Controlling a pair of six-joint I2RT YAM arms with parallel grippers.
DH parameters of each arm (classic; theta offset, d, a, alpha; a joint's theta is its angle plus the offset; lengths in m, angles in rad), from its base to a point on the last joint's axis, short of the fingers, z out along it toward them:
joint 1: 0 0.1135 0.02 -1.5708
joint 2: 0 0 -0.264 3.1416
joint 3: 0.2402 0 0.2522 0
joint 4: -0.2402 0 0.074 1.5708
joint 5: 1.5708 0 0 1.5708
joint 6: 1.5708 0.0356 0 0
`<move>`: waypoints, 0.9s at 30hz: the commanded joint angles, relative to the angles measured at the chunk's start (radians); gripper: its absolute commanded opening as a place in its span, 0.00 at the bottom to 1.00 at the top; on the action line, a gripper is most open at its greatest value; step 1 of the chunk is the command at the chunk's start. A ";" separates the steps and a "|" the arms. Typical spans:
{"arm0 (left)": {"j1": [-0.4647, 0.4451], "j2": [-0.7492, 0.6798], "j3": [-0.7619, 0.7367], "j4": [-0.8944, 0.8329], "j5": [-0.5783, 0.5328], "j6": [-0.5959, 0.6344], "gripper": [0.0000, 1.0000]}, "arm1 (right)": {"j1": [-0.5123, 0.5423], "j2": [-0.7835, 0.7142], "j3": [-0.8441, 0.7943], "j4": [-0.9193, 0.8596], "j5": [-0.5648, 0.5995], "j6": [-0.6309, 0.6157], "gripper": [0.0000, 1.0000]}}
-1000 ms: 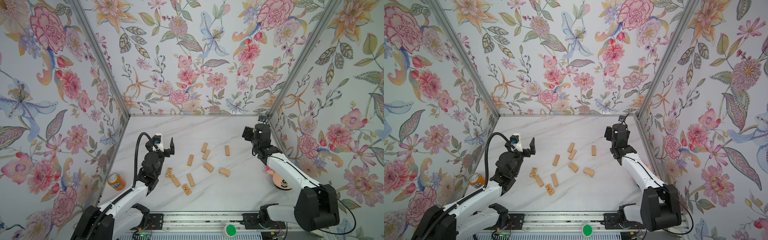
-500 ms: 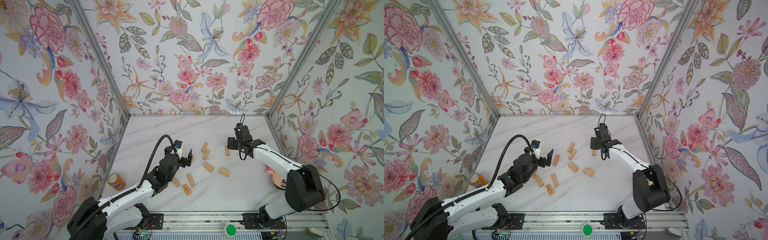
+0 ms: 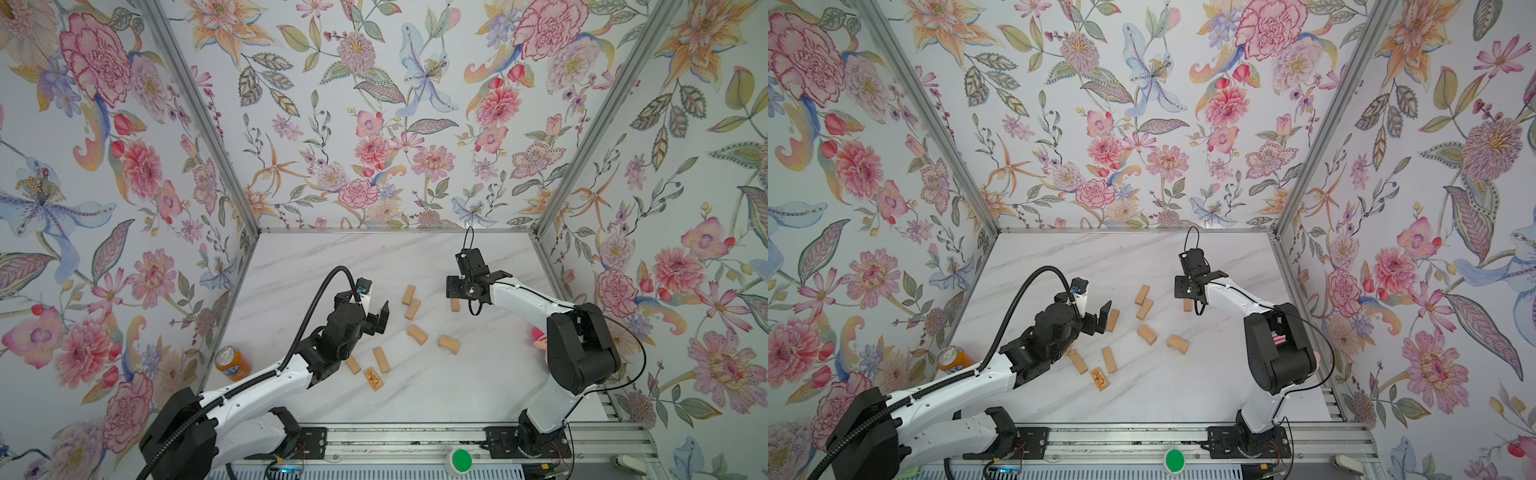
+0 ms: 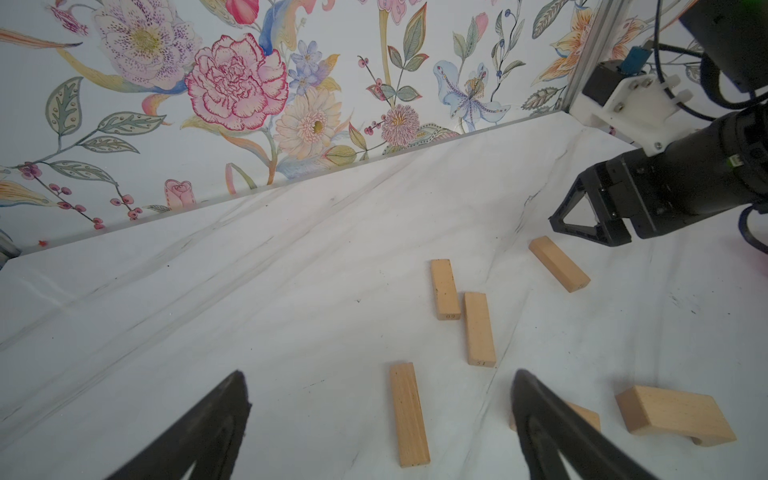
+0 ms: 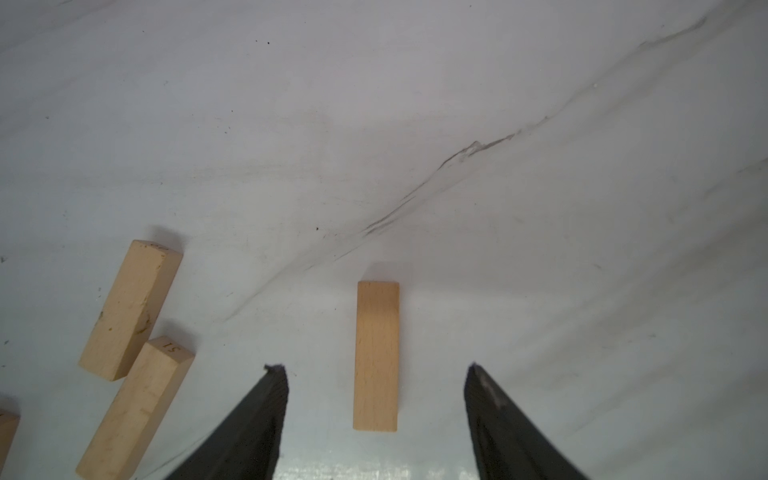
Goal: Build the wood block tower
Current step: 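Move the right gripper over block 72 while the left arm reaches toward the blocks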
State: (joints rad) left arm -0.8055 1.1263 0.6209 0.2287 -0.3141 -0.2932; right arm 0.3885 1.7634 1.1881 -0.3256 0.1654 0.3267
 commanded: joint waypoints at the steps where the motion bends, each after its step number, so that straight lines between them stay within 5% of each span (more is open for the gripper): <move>1: -0.012 0.009 0.037 -0.027 0.010 0.034 0.99 | -0.011 0.048 0.053 -0.037 -0.014 0.018 0.69; 12: -0.011 0.055 0.062 -0.015 0.004 0.095 0.99 | -0.028 0.182 0.184 -0.113 -0.013 0.025 0.64; 27: -0.012 0.083 0.063 -0.023 0.001 0.112 0.99 | -0.028 0.239 0.156 -0.135 -0.070 0.046 0.54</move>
State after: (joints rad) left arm -0.8059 1.2057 0.6582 0.2188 -0.3145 -0.1940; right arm 0.3569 1.9789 1.3582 -0.4339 0.1184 0.3538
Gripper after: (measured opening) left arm 0.994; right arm 0.545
